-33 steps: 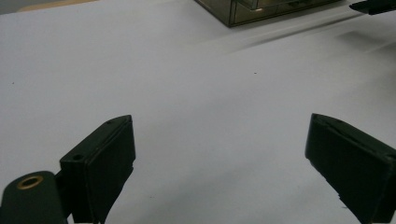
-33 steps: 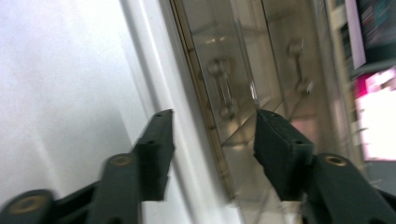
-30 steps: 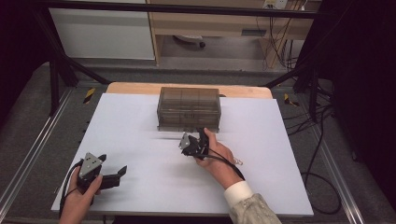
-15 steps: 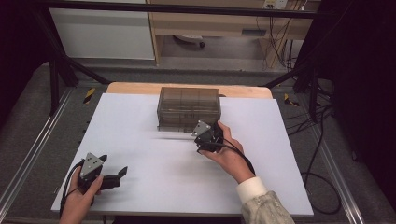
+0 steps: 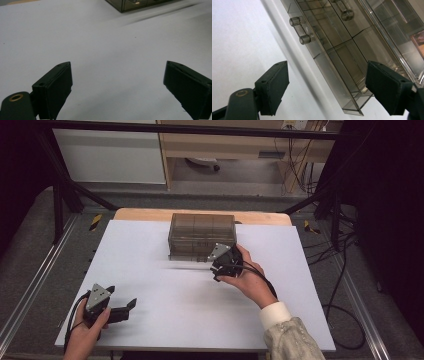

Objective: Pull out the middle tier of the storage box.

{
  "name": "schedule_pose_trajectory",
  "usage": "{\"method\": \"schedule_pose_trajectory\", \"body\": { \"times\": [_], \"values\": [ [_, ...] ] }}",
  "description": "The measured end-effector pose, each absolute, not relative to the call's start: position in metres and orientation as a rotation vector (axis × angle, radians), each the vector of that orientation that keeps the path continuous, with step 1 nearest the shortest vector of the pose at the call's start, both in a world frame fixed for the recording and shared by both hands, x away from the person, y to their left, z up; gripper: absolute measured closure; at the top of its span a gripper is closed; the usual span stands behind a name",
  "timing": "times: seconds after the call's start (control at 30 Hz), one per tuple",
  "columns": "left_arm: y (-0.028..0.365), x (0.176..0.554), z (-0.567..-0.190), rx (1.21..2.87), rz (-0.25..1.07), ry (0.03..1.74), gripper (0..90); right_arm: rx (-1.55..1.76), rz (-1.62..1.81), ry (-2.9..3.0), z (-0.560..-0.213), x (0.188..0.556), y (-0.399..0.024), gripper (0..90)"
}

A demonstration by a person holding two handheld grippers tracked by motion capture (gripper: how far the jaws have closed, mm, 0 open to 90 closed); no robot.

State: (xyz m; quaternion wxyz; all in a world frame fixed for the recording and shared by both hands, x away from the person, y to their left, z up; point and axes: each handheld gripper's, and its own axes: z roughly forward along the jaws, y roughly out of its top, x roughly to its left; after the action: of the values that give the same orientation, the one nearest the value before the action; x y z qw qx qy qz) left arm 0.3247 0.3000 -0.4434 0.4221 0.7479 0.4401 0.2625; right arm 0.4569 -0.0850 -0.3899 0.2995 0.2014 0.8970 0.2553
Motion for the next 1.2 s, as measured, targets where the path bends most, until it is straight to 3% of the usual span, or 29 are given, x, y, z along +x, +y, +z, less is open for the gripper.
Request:
{"method": "schedule_pose_trajectory", "body": {
  "times": [0.53, 1.2],
  "values": [
    [0.299, 0.325, -0.445, 1.883, 0.649, 1.102, 8.4, 0.538, 0.629, 2.434, -0.388, 0.466, -0.095, 24.1],
    [0.298, 0.325, -0.445, 1.894, 0.647, 1.101, 8.4, 0.524, 0.613, 2.522, -0.383, 0.475, -0.1, 38.6]
  ]
}}
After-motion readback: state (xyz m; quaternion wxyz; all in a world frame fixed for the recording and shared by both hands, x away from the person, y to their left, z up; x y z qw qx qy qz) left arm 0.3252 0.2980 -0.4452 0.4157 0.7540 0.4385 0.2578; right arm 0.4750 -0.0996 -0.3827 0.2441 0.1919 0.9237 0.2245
